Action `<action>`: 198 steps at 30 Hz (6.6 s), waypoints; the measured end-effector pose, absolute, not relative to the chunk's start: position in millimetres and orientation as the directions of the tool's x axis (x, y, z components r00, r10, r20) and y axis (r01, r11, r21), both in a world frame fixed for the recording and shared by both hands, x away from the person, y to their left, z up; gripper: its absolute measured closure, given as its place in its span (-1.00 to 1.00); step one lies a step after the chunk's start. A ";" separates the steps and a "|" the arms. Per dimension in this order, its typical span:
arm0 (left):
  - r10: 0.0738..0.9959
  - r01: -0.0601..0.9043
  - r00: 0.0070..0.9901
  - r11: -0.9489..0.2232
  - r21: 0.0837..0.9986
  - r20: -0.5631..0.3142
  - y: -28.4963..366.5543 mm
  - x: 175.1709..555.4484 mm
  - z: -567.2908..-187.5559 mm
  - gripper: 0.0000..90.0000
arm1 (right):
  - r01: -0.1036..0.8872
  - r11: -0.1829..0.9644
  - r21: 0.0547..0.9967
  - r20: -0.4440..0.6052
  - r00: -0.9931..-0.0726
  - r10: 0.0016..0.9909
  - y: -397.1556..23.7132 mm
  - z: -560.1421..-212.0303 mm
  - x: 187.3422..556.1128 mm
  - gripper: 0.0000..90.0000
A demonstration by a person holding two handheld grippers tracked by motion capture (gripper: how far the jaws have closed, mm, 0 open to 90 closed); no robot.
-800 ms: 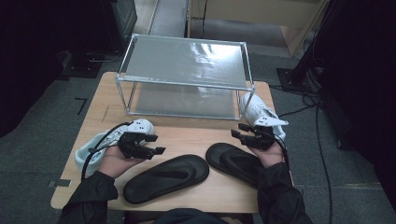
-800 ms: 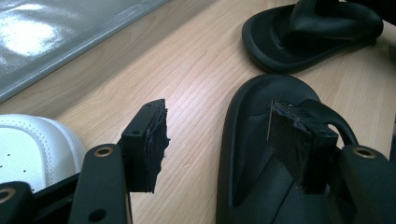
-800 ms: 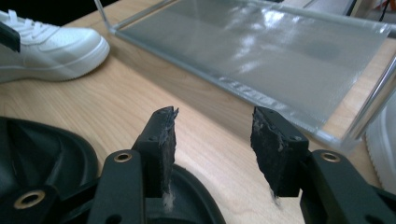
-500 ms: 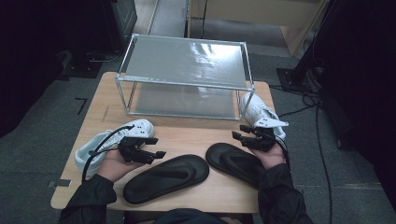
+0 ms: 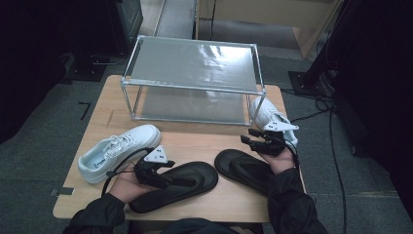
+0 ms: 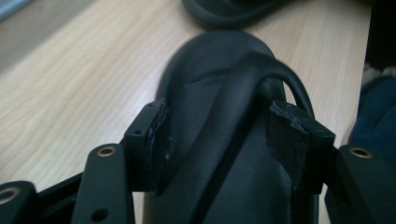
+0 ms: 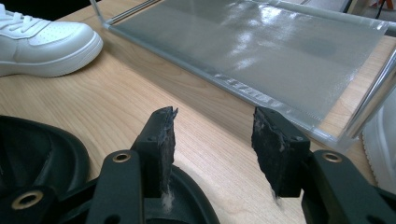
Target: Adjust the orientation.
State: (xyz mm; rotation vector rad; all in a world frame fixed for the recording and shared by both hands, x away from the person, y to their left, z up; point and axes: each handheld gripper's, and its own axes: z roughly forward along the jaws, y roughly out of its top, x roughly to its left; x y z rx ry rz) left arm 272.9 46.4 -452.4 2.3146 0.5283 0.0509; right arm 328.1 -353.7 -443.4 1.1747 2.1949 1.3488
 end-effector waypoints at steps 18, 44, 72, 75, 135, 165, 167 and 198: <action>0.335 0.363 0.927 -0.676 0.641 -0.171 49.1 285.1 -480.3 0.19 | 0.475 0.225 0.850 0.142 -0.620 0.772 -352.5 -444.8 326.2 0.21; 0.494 0.411 0.864 -0.577 0.706 -0.099 52.4 297.8 -451.6 0.57 | 0.437 0.149 0.887 0.169 -0.608 0.776 -351.3 -433.4 328.0 0.37; 0.694 0.565 0.709 -0.456 0.687 -0.122 33.7 378.3 -426.0 0.57 | 0.354 0.178 0.918 0.045 -0.539 0.841 -294.5 -335.0 423.2 0.60; 0.722 0.588 0.680 -0.432 0.683 -0.129 29.4 388.2 -427.5 0.57 | 0.361 0.165 0.918 0.057 -0.530 0.846 -293.6 -337.9 431.7 0.57; 0.770 0.637 0.603 -0.308 0.707 -0.207 19.1 396.4 -436.4 0.34 | 0.407 0.173 0.897 0.086 -0.544 0.835 -288.9 -345.9 437.7 0.55; 0.666 0.604 0.711 -0.415 0.681 -0.225 15.7 297.4 -489.6 0.59 | 0.387 0.175 0.906 0.061 -0.527 0.848 -268.2 -355.3 446.4 0.68; 0.665 0.616 0.710 -0.424 0.664 -0.234 14.0 295.0 -496.1 0.59 | 0.386 0.176 0.905 0.060 -0.527 0.847 -268.2 -355.3 446.5 0.68; 0.749 0.601 0.643 -0.366 0.711 -0.158 -5.4 366.4 -501.2 0.59 | 0.372 0.194 0.908 0.044 -0.543 0.838 -269.2 -355.9 447.9 0.70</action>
